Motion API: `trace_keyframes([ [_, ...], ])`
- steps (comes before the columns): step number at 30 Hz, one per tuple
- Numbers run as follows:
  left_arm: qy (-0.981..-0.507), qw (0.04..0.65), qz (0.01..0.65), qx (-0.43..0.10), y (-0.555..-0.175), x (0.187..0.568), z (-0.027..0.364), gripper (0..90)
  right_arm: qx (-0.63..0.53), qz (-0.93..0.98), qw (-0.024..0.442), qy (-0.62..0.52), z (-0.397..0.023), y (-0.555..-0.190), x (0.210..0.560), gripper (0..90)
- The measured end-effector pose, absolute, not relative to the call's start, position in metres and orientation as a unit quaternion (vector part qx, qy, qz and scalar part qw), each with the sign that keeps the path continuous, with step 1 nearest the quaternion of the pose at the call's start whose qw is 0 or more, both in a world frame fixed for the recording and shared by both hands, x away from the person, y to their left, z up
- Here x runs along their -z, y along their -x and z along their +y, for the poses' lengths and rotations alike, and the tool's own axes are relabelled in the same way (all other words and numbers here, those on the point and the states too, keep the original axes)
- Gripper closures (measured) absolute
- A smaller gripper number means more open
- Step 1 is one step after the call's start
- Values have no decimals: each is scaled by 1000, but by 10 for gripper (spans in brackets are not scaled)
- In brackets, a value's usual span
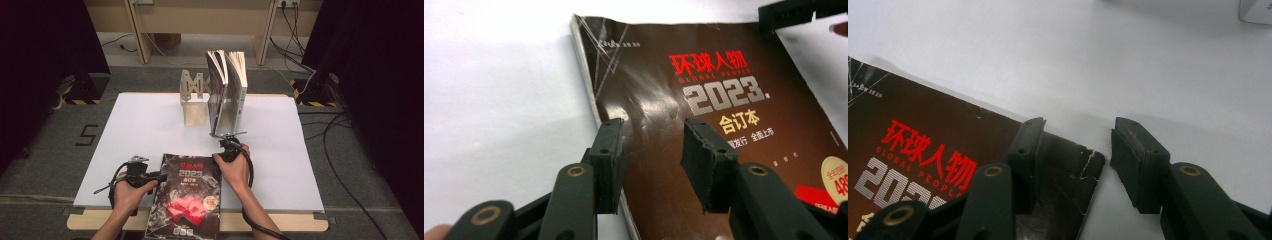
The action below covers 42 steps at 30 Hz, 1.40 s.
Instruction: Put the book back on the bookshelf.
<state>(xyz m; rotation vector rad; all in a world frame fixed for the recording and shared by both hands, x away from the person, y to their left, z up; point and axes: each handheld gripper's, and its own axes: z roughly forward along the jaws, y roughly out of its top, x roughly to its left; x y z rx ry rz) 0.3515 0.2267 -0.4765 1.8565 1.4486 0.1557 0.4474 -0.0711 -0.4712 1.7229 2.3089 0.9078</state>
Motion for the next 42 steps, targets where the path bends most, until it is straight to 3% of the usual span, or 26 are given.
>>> trace_keyframes([
  [20,-727,386,562,-76,-348,485,222,652,-313,749,72,-579,-68,-435,474,526],
  [32,-718,393,570,-71,-348,486,223,678,-325,730,41,-600,-77,-431,474,524],
  [42,-712,401,573,-67,-348,488,222,698,-332,701,52,-629,-73,-424,475,519],
])
